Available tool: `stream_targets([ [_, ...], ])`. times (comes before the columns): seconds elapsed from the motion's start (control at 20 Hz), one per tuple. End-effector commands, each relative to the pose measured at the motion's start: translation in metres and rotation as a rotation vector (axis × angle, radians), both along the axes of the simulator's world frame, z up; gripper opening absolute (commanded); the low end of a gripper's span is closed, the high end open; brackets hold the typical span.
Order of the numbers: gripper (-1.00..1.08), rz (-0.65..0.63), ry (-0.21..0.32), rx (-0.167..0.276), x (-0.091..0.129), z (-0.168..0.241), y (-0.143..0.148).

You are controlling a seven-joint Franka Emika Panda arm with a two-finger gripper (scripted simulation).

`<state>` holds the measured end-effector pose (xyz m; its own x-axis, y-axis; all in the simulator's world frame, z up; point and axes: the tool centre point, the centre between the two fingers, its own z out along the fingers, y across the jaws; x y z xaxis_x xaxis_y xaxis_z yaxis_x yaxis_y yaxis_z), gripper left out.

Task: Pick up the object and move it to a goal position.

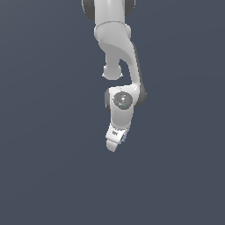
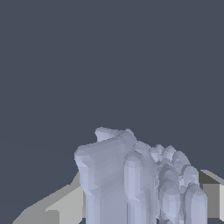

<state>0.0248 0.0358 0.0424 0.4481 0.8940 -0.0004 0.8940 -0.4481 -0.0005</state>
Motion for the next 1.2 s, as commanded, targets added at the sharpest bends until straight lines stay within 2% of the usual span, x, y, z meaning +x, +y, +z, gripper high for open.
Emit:
stream_targets([
  [0.0,-1.00,0.000,-0.001,0.000,0.000,-0.001,0.000],
  [0.65,-1.00,0.000,-0.001,0.000,0.001,0.005,-0.002],
  [0.9,-1.00,0.000,-0.001,0.000,0.001,0.026,-0.010],
  [1.15,-1.00,0.001,-0.001,0.000,0.003,0.063,-0.024],
])
